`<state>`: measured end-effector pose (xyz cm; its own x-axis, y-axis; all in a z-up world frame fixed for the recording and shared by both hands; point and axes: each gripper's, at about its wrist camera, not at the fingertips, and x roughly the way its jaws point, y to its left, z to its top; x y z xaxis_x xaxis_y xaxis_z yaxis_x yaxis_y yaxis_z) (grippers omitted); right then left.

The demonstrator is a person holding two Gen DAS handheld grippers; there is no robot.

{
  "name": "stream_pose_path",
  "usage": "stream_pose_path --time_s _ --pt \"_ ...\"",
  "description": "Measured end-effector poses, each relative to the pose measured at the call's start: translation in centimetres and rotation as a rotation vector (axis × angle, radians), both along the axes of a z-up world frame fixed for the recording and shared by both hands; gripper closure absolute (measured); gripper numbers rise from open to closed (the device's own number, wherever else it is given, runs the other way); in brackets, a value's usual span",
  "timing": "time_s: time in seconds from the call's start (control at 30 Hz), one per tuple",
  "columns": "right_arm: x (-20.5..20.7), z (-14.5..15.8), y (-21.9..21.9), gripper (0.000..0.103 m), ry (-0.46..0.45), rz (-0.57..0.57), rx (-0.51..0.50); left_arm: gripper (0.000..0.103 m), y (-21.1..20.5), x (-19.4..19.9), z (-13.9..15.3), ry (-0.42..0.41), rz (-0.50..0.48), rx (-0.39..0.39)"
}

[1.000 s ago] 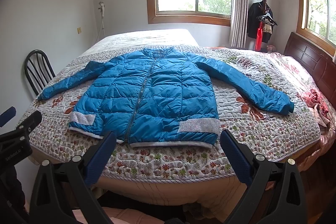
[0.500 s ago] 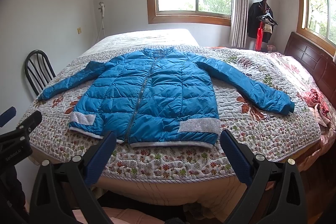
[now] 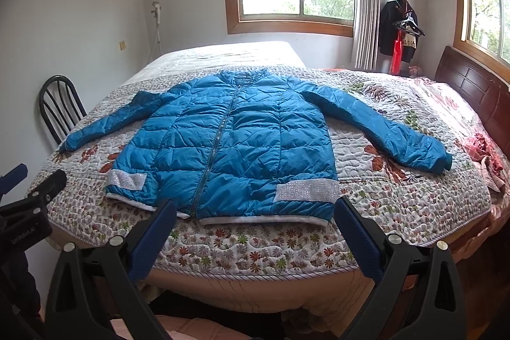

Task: Fold large clothes
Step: 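Move the right tool to the jacket sleeve cuff and close on it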

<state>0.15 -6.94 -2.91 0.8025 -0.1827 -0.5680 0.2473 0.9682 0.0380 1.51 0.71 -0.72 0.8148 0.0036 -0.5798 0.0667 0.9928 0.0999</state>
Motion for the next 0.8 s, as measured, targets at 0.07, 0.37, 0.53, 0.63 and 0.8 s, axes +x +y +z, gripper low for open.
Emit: stream_pose_path --time_s 0.07,0.37,0.53,0.63,0.8 --pt "0.7 -0.5 -0.3 0.004 0.016 0.013 0.017 0.003 -0.2 0.7 -0.5 0.022 -0.006 -0.006" --pt "5.1 -1.3 -5.3 0.004 0.068 -0.021 0.090 0.003 -1.4 6.5 -2.1 0.117 -0.015 -0.007" --pt "8.9 -1.1 -9.8 0.004 0.092 -0.067 0.117 0.003 -3.6 11.6 -2.0 0.127 -0.017 0.016" --pt "10.8 -0.9 -12.9 0.004 0.101 -0.098 0.134 0.003 -5.1 14.5 -2.4 0.139 -0.023 0.029" --pt "13.0 -0.9 -19.9 0.004 0.114 -0.213 0.136 0.003 -5.8 17.8 -4.4 0.180 -0.022 0.013"
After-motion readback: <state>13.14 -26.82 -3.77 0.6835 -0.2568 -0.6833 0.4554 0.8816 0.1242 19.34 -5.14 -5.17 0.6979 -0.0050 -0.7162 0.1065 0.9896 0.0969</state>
